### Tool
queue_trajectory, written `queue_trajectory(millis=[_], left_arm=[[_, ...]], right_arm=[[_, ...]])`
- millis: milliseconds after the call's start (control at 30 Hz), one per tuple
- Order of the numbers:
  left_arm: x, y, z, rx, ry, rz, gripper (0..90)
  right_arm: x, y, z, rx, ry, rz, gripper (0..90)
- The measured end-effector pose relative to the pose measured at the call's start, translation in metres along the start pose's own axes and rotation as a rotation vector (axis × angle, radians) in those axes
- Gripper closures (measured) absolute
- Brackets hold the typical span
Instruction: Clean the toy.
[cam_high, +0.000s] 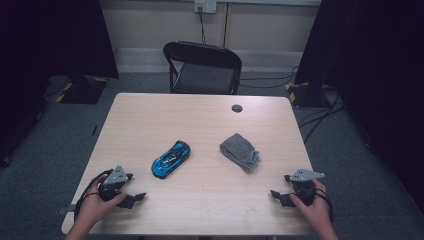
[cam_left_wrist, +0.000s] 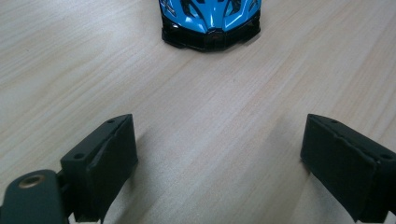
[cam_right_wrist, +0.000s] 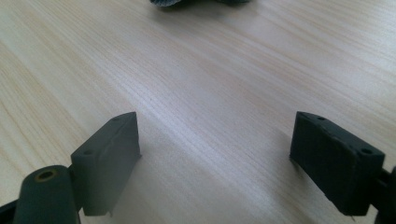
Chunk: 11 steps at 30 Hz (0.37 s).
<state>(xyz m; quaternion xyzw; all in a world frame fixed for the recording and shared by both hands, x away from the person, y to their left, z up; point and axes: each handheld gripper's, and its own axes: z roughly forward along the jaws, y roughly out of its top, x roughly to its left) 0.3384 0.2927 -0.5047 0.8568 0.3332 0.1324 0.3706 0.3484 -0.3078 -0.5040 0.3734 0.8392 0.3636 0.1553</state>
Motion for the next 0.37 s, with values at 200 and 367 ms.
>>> queue_trajectory(millis=[200, 367], left_arm=[[-0.0007, 0.0002, 0.0002, 0.001, 0.007, -0.006, 9.2], [-0.0011, 0.0003, 0.0005, 0.005, 0.008, -0.005, 7.8]], right_arm=[[-0.0010, 0.0003, 0.0004, 0.002, 0.006, 0.000, 14.1], [-0.0014, 0.0003, 0.0005, 0.002, 0.008, -0.002, 14.0]])
